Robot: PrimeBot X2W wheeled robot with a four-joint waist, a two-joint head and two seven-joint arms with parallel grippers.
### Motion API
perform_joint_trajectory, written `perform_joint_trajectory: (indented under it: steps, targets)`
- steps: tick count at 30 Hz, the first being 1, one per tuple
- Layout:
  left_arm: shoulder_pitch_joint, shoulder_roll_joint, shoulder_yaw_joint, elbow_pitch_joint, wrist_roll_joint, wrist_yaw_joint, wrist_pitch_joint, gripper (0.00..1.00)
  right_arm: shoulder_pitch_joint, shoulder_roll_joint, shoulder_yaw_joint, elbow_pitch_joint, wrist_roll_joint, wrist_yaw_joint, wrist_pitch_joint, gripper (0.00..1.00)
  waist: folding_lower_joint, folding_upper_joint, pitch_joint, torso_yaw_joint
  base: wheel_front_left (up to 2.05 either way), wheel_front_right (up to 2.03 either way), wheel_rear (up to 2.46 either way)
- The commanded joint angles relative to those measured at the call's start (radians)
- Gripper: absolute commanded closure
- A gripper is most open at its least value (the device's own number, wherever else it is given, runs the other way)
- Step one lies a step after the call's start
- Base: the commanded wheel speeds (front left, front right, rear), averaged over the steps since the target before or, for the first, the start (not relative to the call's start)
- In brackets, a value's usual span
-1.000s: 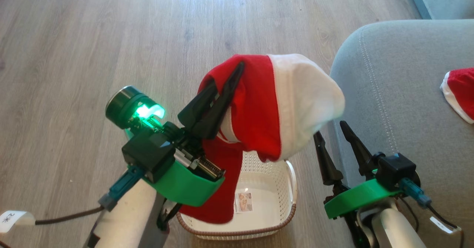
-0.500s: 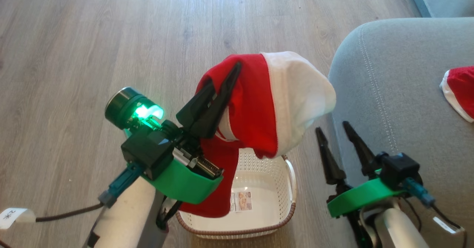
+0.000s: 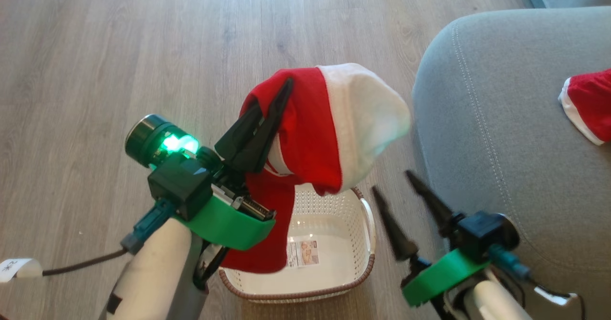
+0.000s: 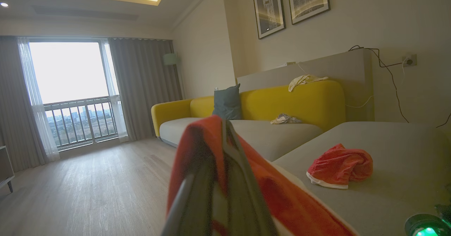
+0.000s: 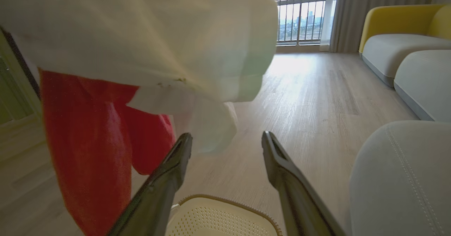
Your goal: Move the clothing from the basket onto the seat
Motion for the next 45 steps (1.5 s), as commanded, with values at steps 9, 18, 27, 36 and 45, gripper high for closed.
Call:
perform_joint_trajectory:
  steps: [9,18,27,36,45]
  targets:
    - [-0.069,0.027,0.027,0.01,-0.013,-0.001,-0.004,1.0,-0.072,-0.112,0.198,-0.149,-0.126,0.0,-0.006,0.0,0.0,0.0,0.012,-0.01,0.0,0.0,0.0]
    - [-0.079,0.025,-0.043,0.04,-0.018,-0.001,-0.004,1.0,-0.14,-0.084,0.21,-0.094,-0.269,0.0,-0.006,0.0,0.0,0.0,0.008,0.004,0.0,0.0,0.0]
    - [-0.098,0.015,-0.147,0.058,-0.03,-0.001,-0.004,1.0,-0.199,-0.029,0.223,0.032,-0.345,0.0,-0.006,0.0,0.0,0.0,-0.017,0.044,0.0,0.0,0.0]
    - [-0.109,0.015,-0.214,0.056,-0.039,-0.001,-0.004,1.0,-0.236,0.031,0.236,0.077,-0.335,0.0,-0.006,0.0,0.0,0.0,-0.017,0.062,0.0,0.0,0.0]
    - [-0.118,0.014,-0.263,0.069,-0.051,-0.001,-0.004,1.0,-0.257,0.056,0.203,0.115,-0.246,0.0,-0.006,0.0,0.0,0.0,-0.007,0.081,0.0,0.0,0.0]
